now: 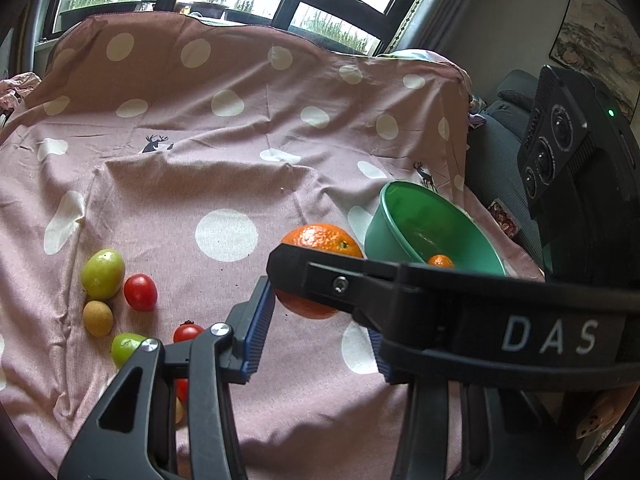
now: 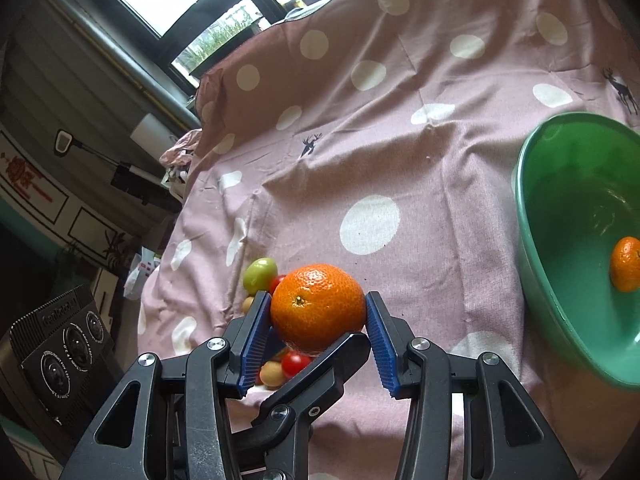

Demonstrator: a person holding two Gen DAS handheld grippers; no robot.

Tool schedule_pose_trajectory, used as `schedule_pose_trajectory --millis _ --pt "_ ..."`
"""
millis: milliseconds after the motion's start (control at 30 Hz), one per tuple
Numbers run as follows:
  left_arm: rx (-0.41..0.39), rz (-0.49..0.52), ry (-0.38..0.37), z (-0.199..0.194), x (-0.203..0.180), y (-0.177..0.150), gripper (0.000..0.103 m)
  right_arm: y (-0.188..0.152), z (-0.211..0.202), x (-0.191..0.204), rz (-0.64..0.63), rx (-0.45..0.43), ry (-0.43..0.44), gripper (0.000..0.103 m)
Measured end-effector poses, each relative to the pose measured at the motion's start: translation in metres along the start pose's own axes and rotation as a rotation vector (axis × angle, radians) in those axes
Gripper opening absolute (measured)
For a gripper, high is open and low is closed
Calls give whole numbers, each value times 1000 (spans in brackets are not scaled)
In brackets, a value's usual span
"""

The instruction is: Organize fruits

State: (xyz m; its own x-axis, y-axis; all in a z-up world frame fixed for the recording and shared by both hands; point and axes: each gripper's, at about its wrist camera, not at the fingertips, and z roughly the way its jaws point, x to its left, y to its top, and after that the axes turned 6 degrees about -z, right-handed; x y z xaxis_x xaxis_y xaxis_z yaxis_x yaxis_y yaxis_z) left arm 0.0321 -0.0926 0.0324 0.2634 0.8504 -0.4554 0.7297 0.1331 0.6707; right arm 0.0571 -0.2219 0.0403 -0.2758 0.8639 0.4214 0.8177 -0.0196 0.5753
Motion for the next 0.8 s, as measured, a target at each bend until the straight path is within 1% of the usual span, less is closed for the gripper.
schedule_pose_trajectory --millis 133,167,333,800 --pt "-22 8 -13 -7 -1 1 44 -1 -1 5 -6 0 7 49" --pt "-23 16 -4 -6 -1 0 44 -2 1 6 -7 1 10 49" --pt "-10 8 -5 -2 1 0 44 -3 5 7 -19 3 0 49" --pt "-33 19 -14 -6 -3 0 44 -4 2 8 -35 -11 -3 49"
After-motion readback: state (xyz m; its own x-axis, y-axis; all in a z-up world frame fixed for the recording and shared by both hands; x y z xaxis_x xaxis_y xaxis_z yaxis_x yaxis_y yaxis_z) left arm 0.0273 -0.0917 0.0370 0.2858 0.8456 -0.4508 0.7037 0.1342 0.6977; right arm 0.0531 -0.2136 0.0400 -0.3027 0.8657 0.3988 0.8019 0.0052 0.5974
